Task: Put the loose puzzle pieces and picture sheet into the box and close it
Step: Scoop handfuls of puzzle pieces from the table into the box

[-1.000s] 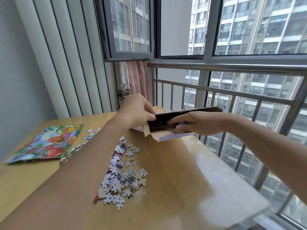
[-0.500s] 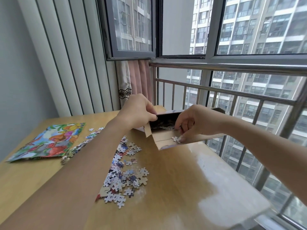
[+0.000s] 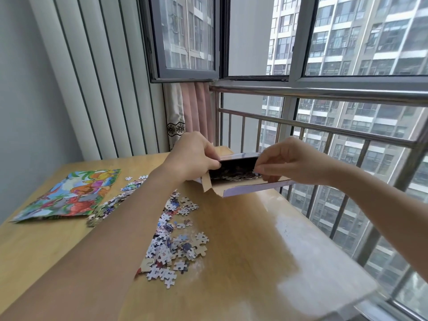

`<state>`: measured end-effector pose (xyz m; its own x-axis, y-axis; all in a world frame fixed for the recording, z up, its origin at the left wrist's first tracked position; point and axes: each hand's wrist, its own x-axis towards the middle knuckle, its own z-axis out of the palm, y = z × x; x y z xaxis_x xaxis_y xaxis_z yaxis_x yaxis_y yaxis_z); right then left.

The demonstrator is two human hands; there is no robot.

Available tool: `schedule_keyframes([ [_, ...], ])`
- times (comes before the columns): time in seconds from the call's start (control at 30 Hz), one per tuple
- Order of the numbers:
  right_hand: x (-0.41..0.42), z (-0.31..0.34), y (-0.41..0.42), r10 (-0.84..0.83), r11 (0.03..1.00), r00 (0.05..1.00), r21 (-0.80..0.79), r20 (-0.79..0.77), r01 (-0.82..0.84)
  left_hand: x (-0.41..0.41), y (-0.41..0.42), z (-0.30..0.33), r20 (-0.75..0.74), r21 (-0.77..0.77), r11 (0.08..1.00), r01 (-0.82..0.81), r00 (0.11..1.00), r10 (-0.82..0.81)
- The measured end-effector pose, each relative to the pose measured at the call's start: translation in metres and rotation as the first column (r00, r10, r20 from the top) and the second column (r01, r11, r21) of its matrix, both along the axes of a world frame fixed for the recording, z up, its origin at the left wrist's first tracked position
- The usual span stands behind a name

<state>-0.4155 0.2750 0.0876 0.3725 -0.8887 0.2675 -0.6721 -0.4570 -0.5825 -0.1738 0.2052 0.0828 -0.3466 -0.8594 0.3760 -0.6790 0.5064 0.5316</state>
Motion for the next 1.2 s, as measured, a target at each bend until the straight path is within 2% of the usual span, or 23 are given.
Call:
schedule_keyframes([
  [0.13,0.006,-0.004,0.002,0.151,0.963,0.988,0.228,-0.017,-0.143,0.000,0.000,0.000,-0.001,-0.008,1.000,-0.001,1.000,0.001],
  [0.27,0.007,-0.011,-0.011,0.042,0.984,0.971,0.179,-0.234,0.001,-0.001,0.001,-0.002,-0.004,-0.010,1.000,0.002,1.000,-0.002],
  [0.47,0.012,-0.014,-0.008,0.024,0.992,0.960,0.126,-0.278,0.011,-0.001,-0.001,-0.004,0.001,-0.009,1.000,0.001,1.000,-0.001],
  [0.6,0.004,-0.004,-0.003,0.024,0.976,0.916,0.206,-0.400,0.065,0.000,-0.002,-0.002,-0.002,0.005,1.000,0.003,1.000,-0.003],
  [0.67,0.002,-0.003,-0.001,0.010,0.992,0.838,0.110,-0.546,0.060,0.006,-0.004,0.004,-0.028,0.032,0.999,0.012,1.000,-0.011],
  [0.73,0.004,-0.004,-0.007,-0.162,0.983,0.754,-0.169,-0.637,0.068,0.011,-0.005,0.011,-0.075,0.052,0.998,0.032,0.997,-0.029],
  [0.77,0.005,-0.001,-0.010,-0.266,0.943,0.739,-0.325,-0.620,0.067,0.012,-0.006,0.016,-0.114,0.047,0.998,0.041,0.993,-0.036],
  [0.83,0.000,0.007,-0.019,-0.413,0.802,0.793,-0.591,-0.448,0.083,0.011,-0.006,0.022,-0.285,0.043,0.998,0.036,0.958,-0.022],
  [0.9,-0.002,0.025,-0.021,-0.446,0.678,0.852,-0.725,-0.275,0.121,0.007,-0.007,0.025,-0.478,0.073,0.996,0.054,0.878,-0.012],
  [0.93,0.000,0.034,-0.021,-0.451,0.672,0.847,-0.731,-0.280,0.116,0.006,-0.008,0.025,-0.527,0.091,0.994,0.062,0.850,-0.004],
  [1.0,0.007,0.040,-0.020,-0.456,0.713,0.810,-0.696,-0.369,0.084,0.005,-0.004,0.022,-0.532,0.125,0.989,0.081,0.847,-0.002],
  [1.07,0.009,0.036,-0.018,-0.441,0.715,0.820,-0.695,-0.365,0.075,0.004,-0.002,0.017,-0.533,0.131,0.988,0.084,0.846,-0.001],
  [1.13,0.005,0.024,-0.016,-0.433,0.763,0.807,-0.640,-0.403,0.090,0.005,-0.001,0.010,-0.540,0.161,0.984,0.080,0.842,0.020],
  [1.2,-0.005,0.006,-0.015,-0.427,0.822,0.771,-0.557,-0.472,0.114,0.006,-0.001,-0.001,-0.495,0.245,0.959,0.142,0.869,-0.002],
])
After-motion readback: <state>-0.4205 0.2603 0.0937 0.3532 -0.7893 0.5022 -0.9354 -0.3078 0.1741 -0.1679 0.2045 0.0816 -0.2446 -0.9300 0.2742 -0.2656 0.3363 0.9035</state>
